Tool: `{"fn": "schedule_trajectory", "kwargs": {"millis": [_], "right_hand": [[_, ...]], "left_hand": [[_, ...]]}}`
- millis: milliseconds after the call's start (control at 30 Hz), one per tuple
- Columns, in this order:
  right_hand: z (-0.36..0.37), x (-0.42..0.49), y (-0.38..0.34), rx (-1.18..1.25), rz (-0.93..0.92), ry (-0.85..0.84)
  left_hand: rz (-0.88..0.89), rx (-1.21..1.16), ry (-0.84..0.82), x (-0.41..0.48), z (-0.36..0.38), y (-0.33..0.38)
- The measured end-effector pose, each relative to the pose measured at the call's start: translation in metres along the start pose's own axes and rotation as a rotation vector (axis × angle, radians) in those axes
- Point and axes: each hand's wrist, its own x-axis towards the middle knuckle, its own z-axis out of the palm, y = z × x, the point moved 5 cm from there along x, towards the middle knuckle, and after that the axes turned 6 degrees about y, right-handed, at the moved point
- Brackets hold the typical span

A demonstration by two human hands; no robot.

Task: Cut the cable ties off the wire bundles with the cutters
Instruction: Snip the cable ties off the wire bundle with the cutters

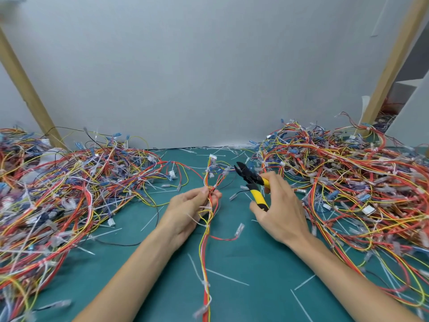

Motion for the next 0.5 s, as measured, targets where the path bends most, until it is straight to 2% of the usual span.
{"fn": "schedule_trajectory", "kwargs": {"millis": [133, 200, 300, 500], "right_hand": [[0.0009, -0.0005, 0.0035, 0.003, 0.02, 0.006], [0.0009, 0.0003, 0.0062, 0.044, 0.052, 0.018], [0.001, 0.0015, 0.0063, 0.077, 0.067, 0.03], [-0.0068, -0.0008, 0.0045, -0.116, 0.082, 0.123]], "left_hand": [[0.263, 0.183, 0.069, -0.0049, -0.0022, 0.004], [0.334, 0.23, 0.063, -0.0077, -0.0005, 0.004], [0.334, 0.199, 0.03, -0.0073, -0.0014, 0.0043], [0.238, 0.064, -0.083, -0.0016, -0.0015, 0.0]]}}
